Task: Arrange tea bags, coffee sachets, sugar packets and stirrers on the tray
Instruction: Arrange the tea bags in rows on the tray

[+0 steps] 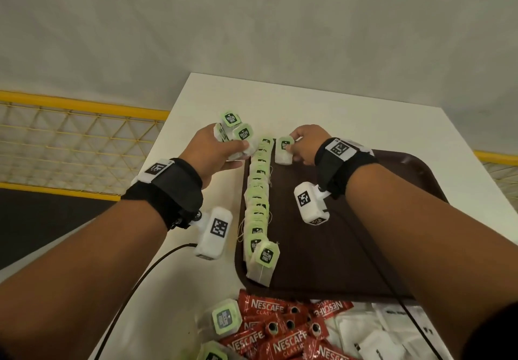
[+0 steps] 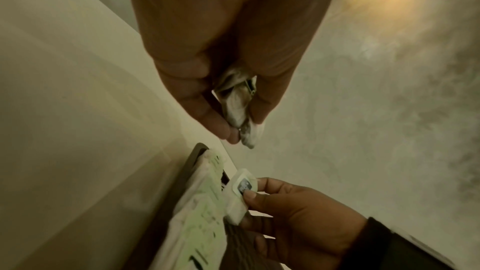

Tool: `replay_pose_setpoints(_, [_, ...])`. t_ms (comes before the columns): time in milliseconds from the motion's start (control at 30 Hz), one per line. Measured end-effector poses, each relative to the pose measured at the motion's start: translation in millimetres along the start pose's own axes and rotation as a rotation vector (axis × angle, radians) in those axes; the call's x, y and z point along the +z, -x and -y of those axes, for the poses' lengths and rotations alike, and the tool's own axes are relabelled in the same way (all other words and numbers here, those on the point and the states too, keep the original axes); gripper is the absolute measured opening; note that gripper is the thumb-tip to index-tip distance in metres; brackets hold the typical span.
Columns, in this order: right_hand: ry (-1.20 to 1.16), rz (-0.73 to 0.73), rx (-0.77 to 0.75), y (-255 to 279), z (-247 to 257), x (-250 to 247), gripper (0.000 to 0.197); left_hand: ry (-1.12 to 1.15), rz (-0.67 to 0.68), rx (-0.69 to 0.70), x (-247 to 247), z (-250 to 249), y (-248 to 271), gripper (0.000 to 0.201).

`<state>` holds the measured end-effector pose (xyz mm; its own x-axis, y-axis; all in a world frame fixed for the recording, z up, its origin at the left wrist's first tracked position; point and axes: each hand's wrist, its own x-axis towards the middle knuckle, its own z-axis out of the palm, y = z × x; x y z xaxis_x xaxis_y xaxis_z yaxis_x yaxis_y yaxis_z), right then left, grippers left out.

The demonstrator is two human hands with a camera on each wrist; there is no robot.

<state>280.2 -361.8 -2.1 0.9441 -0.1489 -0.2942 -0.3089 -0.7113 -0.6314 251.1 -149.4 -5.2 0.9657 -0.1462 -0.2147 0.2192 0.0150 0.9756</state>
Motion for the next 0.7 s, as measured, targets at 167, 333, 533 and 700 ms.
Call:
replay_pose_setpoints(167, [-0.016,-0.005,0.091,-21,-5,8,0.023,0.012,0.007,-0.014,-3,5,-4,0.031])
replay_pose_setpoints(333, [0.231,-0.028,0.058,-30,-1,9,0.024,-0.001,0.051,-0.012,-3,9,-3,0.029])
replay_pose_setpoints(533, [0.326,-0.093,0.044,-33,-5,8,0.046,-0.060,0.148,-0.016,1,12,-2,0.033])
replay_pose_setpoints(700, [-0.202,0.063,-0.179,0,5,1,0.025,-0.064,0.160,-0.008,6,10,-7,0.032])
